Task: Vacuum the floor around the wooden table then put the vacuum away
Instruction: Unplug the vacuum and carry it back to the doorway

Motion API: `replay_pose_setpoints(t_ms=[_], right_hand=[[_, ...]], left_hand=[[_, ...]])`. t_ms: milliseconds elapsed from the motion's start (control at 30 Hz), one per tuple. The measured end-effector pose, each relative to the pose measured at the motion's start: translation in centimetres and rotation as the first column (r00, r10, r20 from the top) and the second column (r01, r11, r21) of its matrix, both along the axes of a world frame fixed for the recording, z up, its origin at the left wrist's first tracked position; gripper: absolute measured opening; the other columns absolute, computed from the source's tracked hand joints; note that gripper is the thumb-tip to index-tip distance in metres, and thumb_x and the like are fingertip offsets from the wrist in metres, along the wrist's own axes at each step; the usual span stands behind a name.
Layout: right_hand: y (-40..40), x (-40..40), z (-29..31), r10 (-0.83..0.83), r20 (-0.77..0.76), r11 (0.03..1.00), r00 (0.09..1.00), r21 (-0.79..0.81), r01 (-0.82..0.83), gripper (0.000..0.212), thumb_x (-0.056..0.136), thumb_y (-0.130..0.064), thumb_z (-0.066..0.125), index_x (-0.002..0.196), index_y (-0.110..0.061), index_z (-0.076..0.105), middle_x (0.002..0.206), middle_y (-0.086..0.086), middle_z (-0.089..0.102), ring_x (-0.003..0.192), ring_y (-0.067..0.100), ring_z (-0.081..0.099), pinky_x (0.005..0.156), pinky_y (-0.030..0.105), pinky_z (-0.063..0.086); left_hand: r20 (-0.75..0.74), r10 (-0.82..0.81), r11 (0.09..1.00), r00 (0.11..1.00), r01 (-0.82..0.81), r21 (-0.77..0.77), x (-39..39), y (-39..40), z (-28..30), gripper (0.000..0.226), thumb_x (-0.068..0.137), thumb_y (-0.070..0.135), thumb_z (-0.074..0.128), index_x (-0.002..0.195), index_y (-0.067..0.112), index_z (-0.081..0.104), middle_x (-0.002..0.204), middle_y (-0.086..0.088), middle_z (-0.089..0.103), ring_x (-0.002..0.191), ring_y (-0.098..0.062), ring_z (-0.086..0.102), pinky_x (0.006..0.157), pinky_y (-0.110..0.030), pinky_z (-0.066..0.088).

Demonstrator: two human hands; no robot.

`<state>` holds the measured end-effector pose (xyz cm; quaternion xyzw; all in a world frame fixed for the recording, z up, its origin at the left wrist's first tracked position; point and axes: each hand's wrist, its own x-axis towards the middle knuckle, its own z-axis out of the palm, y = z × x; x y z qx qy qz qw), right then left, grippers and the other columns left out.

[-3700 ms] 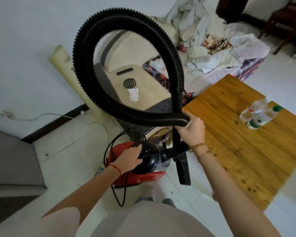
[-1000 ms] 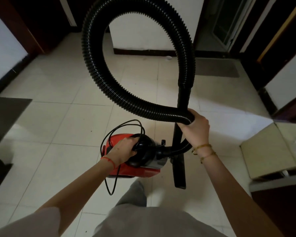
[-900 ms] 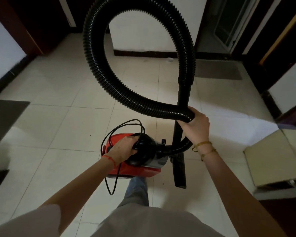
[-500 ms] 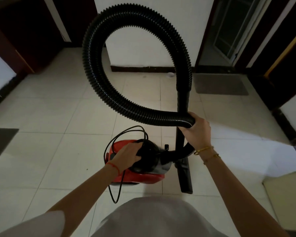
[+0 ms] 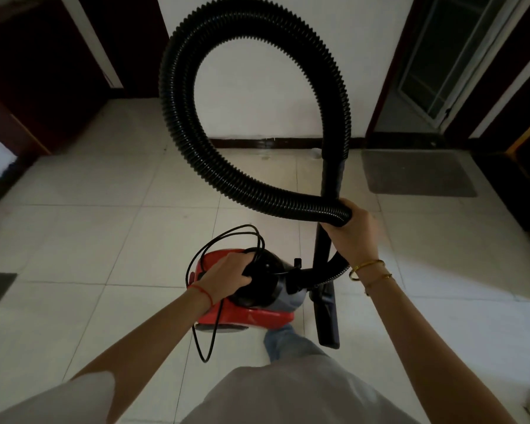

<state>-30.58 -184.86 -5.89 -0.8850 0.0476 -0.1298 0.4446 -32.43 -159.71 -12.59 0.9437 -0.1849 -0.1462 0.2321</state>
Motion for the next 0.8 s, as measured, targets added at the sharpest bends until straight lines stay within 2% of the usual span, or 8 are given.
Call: replay_pose_setpoints(t_ms=[67, 167, 233, 367, 467, 567, 733, 800], right_hand=[[0.4, 5.0, -0.2, 0.026, -0.018, 1.000, 0.999, 0.017, -0.026, 0.023, 0.080, -0.018, 0.072, 0.103, -0.020, 0.067, 0.076, -0.011, 0.066, 0.073, 0.012, 0.066, 0.064, 0.020, 0.050], [1.0, 12.3, -0.1, 0.054, -0.049, 0.998, 0.997, 0.014, -0.053, 0.024, 0.080, -0.017, 0.072, 0.103, -0.020, 0.067, 0.077, -0.008, 0.067, 0.073, 0.015, 0.066, 0.068, 0.030, 0.055], [1.4, 17.0, 0.2, 0.074, -0.053, 0.997, 0.996, 0.004, -0.074, 0.025, 0.080, -0.017, 0.072, 0.105, -0.020, 0.067, 0.079, -0.008, 0.067, 0.075, 0.015, 0.066, 0.070, 0.032, 0.055], [2.6, 25.7, 0.4, 0.092, -0.048, 0.996, 0.995, 0.011, -0.091, 0.029, 0.081, -0.019, 0.072, 0.109, -0.019, 0.066, 0.083, -0.010, 0.067, 0.079, 0.011, 0.066, 0.072, 0.024, 0.053], [3.6, 32.0, 0.3, 0.102, -0.046, 0.995, 0.994, 0.012, -0.101, 0.027, 0.081, -0.020, 0.071, 0.108, -0.020, 0.065, 0.080, -0.011, 0.066, 0.076, 0.009, 0.065, 0.067, 0.017, 0.048], [4.9, 38.0, 0.1, 0.094, -0.046, 0.996, 0.995, 0.011, -0.094, 0.027, 0.081, -0.019, 0.071, 0.107, -0.020, 0.065, 0.079, -0.010, 0.066, 0.073, 0.008, 0.065, 0.064, 0.016, 0.048], [7.5, 48.3, -0.7, 0.064, -0.045, 0.998, 0.997, 0.031, -0.063, 0.021, 0.081, -0.018, 0.071, 0.101, -0.021, 0.066, 0.073, -0.012, 0.064, 0.067, -0.003, 0.060, 0.055, 0.004, 0.039], [8.7, 52.5, -0.9, 0.048, -0.044, 0.999, 0.998, 0.013, -0.047, 0.020, 0.081, -0.018, 0.072, 0.101, -0.019, 0.067, 0.075, -0.010, 0.065, 0.066, -0.003, 0.059, 0.053, 0.003, 0.038]], left_hand=[[-0.002, 0.011, 1.000, 1.000, -0.011, 0.003, 4.5, 0.3, -0.1, 0.035, 0.085, 0.012, 0.061, 0.119, 0.012, 0.056, 0.099, -0.001, 0.066, 0.090, -0.013, 0.064, 0.080, -0.028, 0.054], [-0.022, 0.035, 0.999, 0.999, -0.035, 0.003, 11.1, 0.9, 0.0, 0.034, 0.085, 0.012, 0.062, 0.119, 0.012, 0.057, 0.096, 0.001, 0.066, 0.084, -0.009, 0.064, 0.075, -0.022, 0.054], [-0.018, 0.048, 0.999, 0.999, -0.048, 0.004, 15.5, 1.4, 0.1, 0.036, 0.086, 0.012, 0.062, 0.121, 0.012, 0.056, 0.095, 0.002, 0.066, 0.082, -0.008, 0.064, 0.074, -0.020, 0.054], [-0.010, 0.067, 0.998, 0.998, -0.067, -0.006, 23.6, 2.4, 0.3, 0.042, 0.086, 0.012, 0.064, 0.127, 0.012, 0.053, 0.104, 0.000, 0.066, 0.092, -0.010, 0.065, 0.082, -0.021, 0.054], [-0.009, 0.076, 0.997, 0.997, -0.076, -0.009, 29.7, 3.4, 0.0, 0.042, 0.087, 0.012, 0.064, 0.127, 0.011, 0.052, 0.105, 0.000, 0.066, 0.092, -0.010, 0.065, 0.082, -0.024, 0.055], [-0.009, 0.083, 0.996, 0.996, -0.083, -0.014, 35.7, 4.6, -0.4, 0.044, 0.086, 0.011, 0.064, 0.128, 0.012, 0.052, 0.107, -0.002, 0.066, 0.096, -0.013, 0.064, 0.084, -0.025, 0.053], [-0.022, 0.065, 0.998, 0.998, -0.065, -0.025, 46.3, 7.2, -1.6, 0.047, 0.086, 0.010, 0.063, 0.131, 0.011, 0.050, 0.109, -0.003, 0.066, 0.096, -0.014, 0.065, 0.084, -0.026, 0.054], [-0.036, 0.054, 0.998, 0.998, -0.055, -0.028, 50.6, 8.4, -1.9, 0.047, 0.087, 0.009, 0.063, 0.132, 0.010, 0.050, 0.112, -0.005, 0.065, 0.099, -0.016, 0.064, 0.086, -0.028, 0.053]])
